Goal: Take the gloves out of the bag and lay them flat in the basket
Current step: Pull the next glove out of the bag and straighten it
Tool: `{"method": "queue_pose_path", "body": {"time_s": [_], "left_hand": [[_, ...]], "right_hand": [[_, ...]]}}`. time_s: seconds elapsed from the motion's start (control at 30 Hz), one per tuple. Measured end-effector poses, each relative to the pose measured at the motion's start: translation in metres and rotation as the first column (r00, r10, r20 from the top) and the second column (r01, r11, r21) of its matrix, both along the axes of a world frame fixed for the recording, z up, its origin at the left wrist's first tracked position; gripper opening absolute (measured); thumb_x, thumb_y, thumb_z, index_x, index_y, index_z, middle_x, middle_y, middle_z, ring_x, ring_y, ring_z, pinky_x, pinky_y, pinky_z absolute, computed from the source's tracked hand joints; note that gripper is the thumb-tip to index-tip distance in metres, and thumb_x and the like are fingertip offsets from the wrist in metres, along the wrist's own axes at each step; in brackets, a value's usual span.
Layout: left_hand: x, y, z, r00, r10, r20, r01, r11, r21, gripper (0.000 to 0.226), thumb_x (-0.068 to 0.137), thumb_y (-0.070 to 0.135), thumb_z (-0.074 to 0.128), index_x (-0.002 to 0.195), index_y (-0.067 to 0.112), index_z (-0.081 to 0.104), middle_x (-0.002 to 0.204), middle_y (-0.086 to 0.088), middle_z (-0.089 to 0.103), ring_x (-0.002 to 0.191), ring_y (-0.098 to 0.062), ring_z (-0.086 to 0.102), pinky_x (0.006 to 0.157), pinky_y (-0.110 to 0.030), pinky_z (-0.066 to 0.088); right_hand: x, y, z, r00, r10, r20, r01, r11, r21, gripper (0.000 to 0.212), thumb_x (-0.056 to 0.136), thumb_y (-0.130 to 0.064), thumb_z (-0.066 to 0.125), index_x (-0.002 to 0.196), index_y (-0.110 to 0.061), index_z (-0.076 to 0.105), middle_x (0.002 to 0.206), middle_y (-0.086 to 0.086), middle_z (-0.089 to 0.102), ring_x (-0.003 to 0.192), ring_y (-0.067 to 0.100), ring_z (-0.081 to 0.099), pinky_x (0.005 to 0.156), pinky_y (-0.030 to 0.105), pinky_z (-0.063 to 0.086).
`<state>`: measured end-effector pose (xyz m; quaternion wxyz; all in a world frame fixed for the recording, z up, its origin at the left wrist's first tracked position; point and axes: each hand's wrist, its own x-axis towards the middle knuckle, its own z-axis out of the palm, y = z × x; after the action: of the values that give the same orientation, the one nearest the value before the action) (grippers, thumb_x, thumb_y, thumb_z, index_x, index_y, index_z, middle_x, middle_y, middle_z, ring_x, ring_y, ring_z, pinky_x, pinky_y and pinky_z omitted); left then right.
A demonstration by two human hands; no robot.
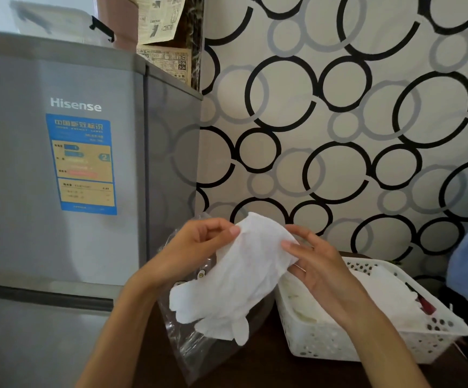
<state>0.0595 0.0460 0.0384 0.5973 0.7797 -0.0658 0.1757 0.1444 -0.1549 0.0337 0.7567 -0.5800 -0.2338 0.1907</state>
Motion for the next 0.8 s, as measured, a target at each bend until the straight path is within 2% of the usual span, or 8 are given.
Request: {"method": "queue_pose_path", "body": {"time_s": [0.17,0.23,0.33,0.43,0.57,0.67,0.7,0.8], "left_hand": [[0.01,-0.015,-0.004,0.997,-0.064,-0.044,0.068,0.992,0.107,0.037,0.086,0.05,0.053,0.093,0.018,0.071,0.094,-0.011,0.072,0.089,-0.038,0.066,0.084,-0.054,0.051],[0.013,-0.024,-0.007,0.99,-0.122,-0.066,0.13,0.981,0.142,0.031,0.088,0.045,0.051,0.094,0.021,0.071,0.092,-0.001,0.073,0.086,-0.024,0.07,0.079,-0.041,0.053],[0.015,-0.032,-0.008,0.985,-0.155,-0.072,0.165,0.972,0.17,0.024,0.089,0.039,0.048,0.089,0.03,0.069,0.086,0.01,0.072,0.079,-0.008,0.069,0.07,-0.021,0.053],[0.018,-0.03,-0.012,0.989,-0.121,-0.087,0.136,0.972,0.193,0.027,0.083,0.043,0.054,0.089,0.022,0.07,0.084,0.01,0.073,0.077,-0.007,0.07,0.07,-0.019,0.055],[0.022,-0.024,-0.019,0.986,-0.06,-0.157,0.096,0.968,0.231,0.035,0.075,0.043,0.066,0.099,0.018,0.07,0.096,0.003,0.074,0.088,-0.013,0.071,0.083,-0.035,0.058],[0.023,-0.021,-0.019,0.984,-0.029,-0.176,0.073,0.965,0.25,0.031,0.079,0.048,0.065,0.095,0.023,0.072,0.096,-0.006,0.073,0.089,-0.029,0.069,0.086,-0.05,0.054],[0.022,-0.02,-0.018,0.985,-0.024,-0.173,0.067,0.967,0.244,0.033,0.08,0.049,0.062,0.095,0.022,0.073,0.096,-0.006,0.073,0.088,-0.027,0.07,0.084,-0.049,0.054],[0.023,-0.019,-0.018,0.988,-0.042,-0.148,0.068,0.981,0.179,0.023,0.089,0.033,0.056,0.093,0.018,0.072,0.095,0.005,0.074,0.086,-0.007,0.07,0.074,-0.019,0.056]], "right_hand": [[0.007,-0.017,-0.001,0.962,0.272,0.036,-0.258,0.941,-0.217,0.064,0.072,-0.042,0.07,0.129,-0.018,0.054,0.123,0.001,0.065,0.115,0.016,0.06,0.095,0.028,0.051],[0.004,-0.019,-0.002,0.936,0.352,0.013,-0.33,0.888,-0.32,0.052,0.088,-0.049,0.058,0.13,-0.018,0.056,0.126,0.002,0.063,0.119,0.016,0.057,0.103,0.033,0.045],[0.005,-0.016,-0.003,0.967,0.247,0.059,-0.189,0.856,-0.48,0.045,0.08,-0.047,0.062,0.113,-0.017,0.068,0.113,0.0,0.069,0.112,0.016,0.062,0.104,0.039,0.042],[0.011,-0.019,-0.003,0.991,0.069,0.114,-0.022,0.928,-0.371,0.036,0.07,-0.037,0.072,0.101,-0.018,0.073,0.104,0.004,0.072,0.103,0.022,0.066,0.095,0.039,0.048],[0.012,-0.022,0.0,0.993,0.021,0.117,0.009,0.968,-0.25,0.037,0.069,-0.033,0.071,0.103,-0.018,0.07,0.104,0.006,0.072,0.099,0.022,0.067,0.091,0.038,0.051],[0.014,-0.022,0.001,0.995,-0.034,0.09,0.047,0.988,-0.147,0.033,0.072,-0.026,0.07,0.104,-0.017,0.067,0.093,0.006,0.072,0.085,0.018,0.067,0.08,0.036,0.051],[0.014,-0.022,0.002,0.994,-0.07,0.087,0.081,0.988,-0.13,0.03,0.074,-0.023,0.07,0.103,-0.018,0.067,0.09,0.004,0.072,0.082,0.015,0.067,0.078,0.035,0.051],[0.018,-0.029,0.006,0.975,-0.161,0.156,0.188,0.966,-0.176,0.02,0.085,-0.022,0.065,0.105,-0.025,0.068,0.091,-0.003,0.074,0.084,0.013,0.07,0.078,0.031,0.054]]}}
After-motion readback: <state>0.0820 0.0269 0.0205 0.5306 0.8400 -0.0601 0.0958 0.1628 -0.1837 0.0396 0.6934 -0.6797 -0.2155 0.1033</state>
